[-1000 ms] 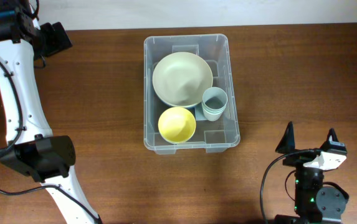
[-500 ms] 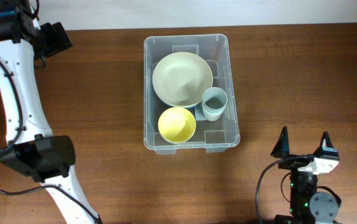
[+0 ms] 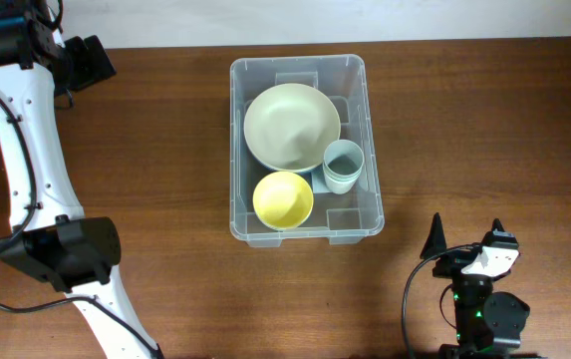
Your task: Pack container
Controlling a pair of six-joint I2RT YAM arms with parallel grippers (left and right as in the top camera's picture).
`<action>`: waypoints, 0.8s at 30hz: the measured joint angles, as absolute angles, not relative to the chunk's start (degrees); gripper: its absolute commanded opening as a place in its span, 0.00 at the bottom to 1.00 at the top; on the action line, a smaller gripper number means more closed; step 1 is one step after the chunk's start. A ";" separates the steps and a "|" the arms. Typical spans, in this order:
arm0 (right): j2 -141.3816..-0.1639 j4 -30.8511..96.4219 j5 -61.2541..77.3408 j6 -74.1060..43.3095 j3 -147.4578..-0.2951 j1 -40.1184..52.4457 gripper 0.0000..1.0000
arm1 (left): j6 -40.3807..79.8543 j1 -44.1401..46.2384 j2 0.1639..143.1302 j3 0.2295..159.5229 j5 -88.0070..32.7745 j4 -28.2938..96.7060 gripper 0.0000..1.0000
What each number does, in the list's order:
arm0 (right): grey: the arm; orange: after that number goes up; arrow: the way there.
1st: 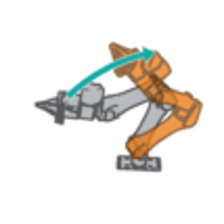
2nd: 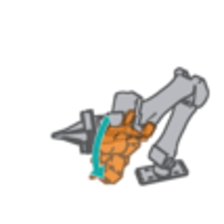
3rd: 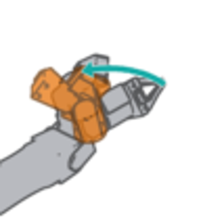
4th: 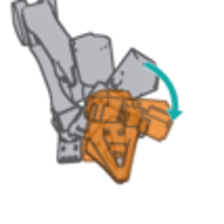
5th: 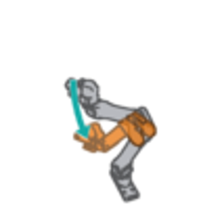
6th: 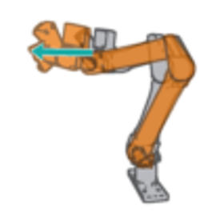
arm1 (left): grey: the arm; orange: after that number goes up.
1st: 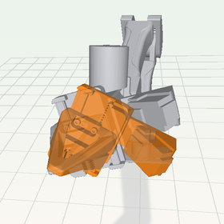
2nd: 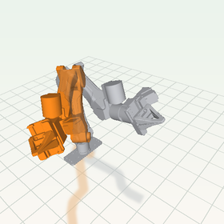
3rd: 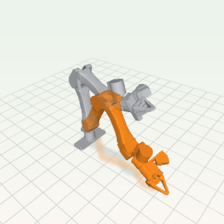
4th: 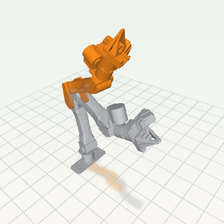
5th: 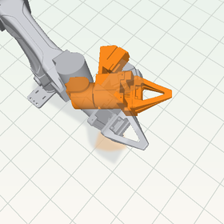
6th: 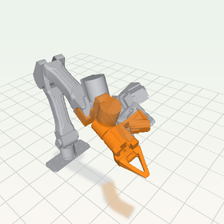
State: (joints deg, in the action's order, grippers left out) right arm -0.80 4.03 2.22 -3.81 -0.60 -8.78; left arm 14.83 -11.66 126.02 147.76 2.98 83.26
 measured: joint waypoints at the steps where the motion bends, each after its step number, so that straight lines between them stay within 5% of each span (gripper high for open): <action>1: -0.78 4.05 2.17 -3.81 -0.60 -8.78 0.99 | 14.83 -11.66 126.02 147.76 3.01 83.26 1.00; 24: -0.80 4.12 1.37 -3.84 -0.60 -8.78 0.99 | 14.83 -11.66 126.02 147.76 3.01 83.26 1.00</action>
